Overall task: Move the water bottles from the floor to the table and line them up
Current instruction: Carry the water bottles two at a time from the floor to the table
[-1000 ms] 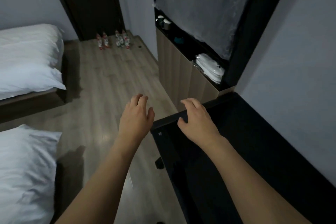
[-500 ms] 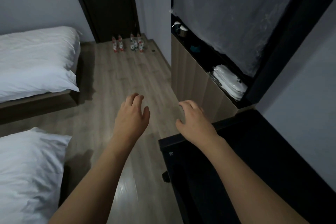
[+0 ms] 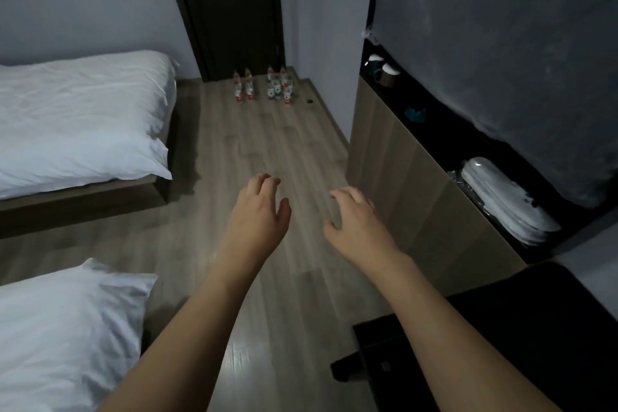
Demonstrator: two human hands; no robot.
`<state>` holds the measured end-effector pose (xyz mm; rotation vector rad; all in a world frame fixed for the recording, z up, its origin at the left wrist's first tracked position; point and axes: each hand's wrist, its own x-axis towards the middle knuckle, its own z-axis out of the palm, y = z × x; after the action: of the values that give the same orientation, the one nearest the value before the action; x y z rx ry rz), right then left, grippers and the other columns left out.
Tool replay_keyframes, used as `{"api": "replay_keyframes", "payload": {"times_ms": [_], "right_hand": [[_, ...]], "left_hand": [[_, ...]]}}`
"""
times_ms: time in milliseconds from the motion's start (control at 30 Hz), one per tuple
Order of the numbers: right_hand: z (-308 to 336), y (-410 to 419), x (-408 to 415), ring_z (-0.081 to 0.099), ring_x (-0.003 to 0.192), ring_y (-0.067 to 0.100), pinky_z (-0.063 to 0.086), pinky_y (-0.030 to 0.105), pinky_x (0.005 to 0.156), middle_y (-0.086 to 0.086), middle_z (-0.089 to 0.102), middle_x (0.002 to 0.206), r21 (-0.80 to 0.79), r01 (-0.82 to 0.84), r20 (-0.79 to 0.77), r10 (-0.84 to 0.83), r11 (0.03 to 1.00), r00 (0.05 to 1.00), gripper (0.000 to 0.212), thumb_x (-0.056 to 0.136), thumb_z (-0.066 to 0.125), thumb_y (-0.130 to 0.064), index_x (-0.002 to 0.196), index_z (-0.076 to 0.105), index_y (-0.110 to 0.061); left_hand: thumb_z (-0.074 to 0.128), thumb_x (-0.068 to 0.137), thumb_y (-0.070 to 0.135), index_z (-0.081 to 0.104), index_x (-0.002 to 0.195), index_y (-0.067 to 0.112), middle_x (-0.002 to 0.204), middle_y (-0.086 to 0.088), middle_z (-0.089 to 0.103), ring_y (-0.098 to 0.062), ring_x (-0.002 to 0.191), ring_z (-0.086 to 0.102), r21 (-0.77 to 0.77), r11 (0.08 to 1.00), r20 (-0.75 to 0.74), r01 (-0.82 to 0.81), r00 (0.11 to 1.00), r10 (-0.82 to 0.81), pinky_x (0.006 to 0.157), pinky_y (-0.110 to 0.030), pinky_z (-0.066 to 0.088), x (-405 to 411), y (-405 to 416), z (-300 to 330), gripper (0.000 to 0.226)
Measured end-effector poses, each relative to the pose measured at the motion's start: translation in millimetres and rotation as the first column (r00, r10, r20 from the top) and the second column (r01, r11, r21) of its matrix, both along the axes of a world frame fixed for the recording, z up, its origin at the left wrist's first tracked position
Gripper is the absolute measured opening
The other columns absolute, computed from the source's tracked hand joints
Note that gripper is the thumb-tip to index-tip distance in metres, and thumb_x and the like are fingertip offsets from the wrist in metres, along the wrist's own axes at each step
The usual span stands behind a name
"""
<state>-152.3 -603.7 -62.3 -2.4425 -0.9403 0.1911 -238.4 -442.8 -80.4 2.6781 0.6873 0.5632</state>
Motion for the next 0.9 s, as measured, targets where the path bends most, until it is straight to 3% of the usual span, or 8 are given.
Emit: {"api": "replay_keyframes", "payload": {"times_ms": [900], "right_hand": [[3, 290, 211, 0.039, 0.131, 0.025, 0.03, 0.032, 0.11, 0.006, 0.04, 0.144, 0.025, -0.062, -0.015, 0.063, 0.998, 0.998, 0.056, 0.087, 0.057, -0.023, 0.14, 0.043, -0.012]], "left_hand": [[0.054, 0.098, 0.027, 0.053, 0.136, 0.007, 0.141, -0.009, 0.05, -0.027, 0.123, 0.052, 0.018, 0.998, -0.021, -0.057, 0.998, 0.058, 0.102, -0.037, 0.044, 189, 294, 27, 0.042]]}}
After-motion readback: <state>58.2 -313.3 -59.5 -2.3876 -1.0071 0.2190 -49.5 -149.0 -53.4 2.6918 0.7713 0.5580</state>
